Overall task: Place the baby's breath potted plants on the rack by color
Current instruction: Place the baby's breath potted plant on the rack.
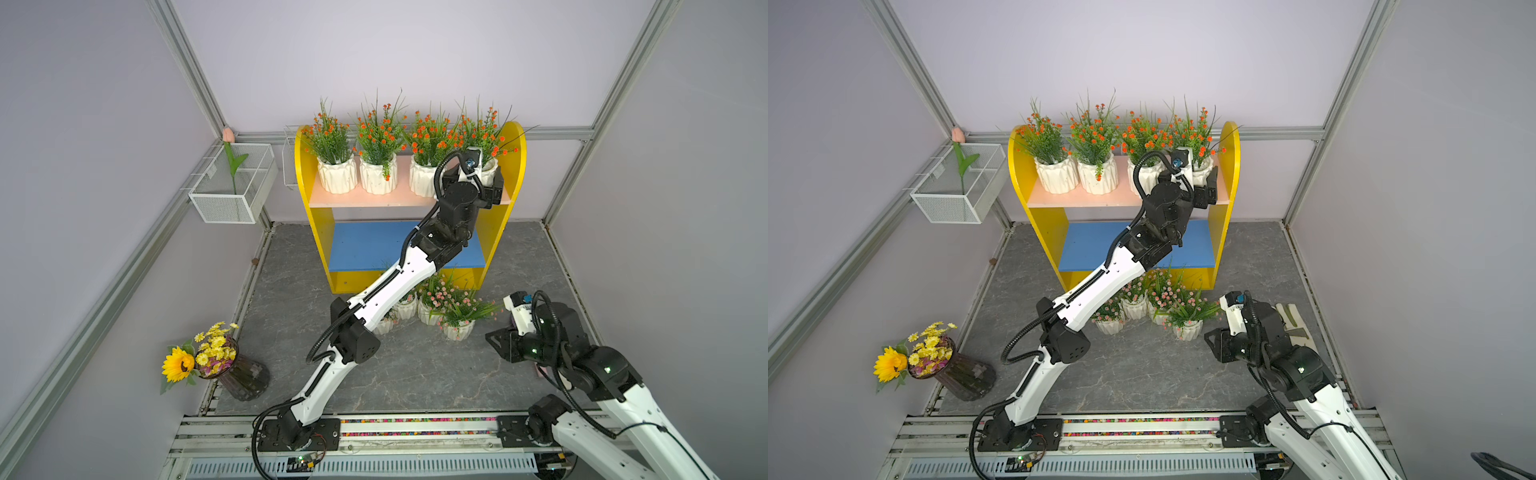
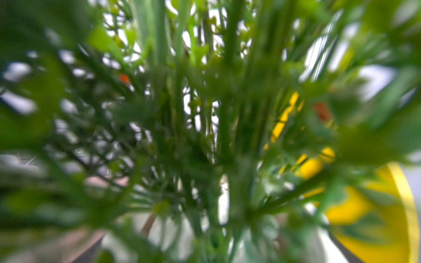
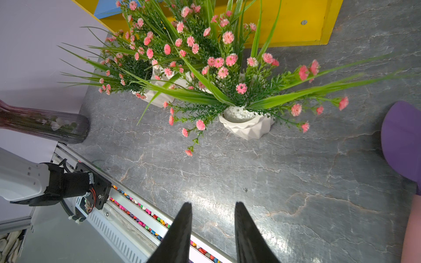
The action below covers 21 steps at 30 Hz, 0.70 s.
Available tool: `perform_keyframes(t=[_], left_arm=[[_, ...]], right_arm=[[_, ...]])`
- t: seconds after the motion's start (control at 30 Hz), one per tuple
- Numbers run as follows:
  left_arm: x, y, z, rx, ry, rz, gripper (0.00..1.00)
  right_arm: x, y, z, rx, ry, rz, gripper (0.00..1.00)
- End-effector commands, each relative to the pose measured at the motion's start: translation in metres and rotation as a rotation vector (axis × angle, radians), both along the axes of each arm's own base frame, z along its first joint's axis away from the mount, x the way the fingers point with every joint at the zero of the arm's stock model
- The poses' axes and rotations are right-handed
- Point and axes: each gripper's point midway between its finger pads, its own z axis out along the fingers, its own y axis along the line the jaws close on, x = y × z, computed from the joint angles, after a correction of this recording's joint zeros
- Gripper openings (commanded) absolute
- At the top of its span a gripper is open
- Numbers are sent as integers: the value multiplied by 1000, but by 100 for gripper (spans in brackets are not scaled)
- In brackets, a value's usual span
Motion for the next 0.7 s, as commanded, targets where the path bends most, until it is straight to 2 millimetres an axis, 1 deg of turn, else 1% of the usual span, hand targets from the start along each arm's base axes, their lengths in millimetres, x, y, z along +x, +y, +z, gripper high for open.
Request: perform_keyframes(t=[0.0,0.33,0.47,0.67], left_arm=[[2,13,23,-70,-46,22,93],[1,13,24,-69,-51,20,100],[1,11,24,-65,-50,8,100],[-6,9,23,-38,-51,1,100]], right_arm=[[3,-2,0,5,-16,-17,36],[2,-2,0,6,-17,-20,37],[2,-3,1,7,-20,-22,38],[2,-3,1,8,-22,-22,40]])
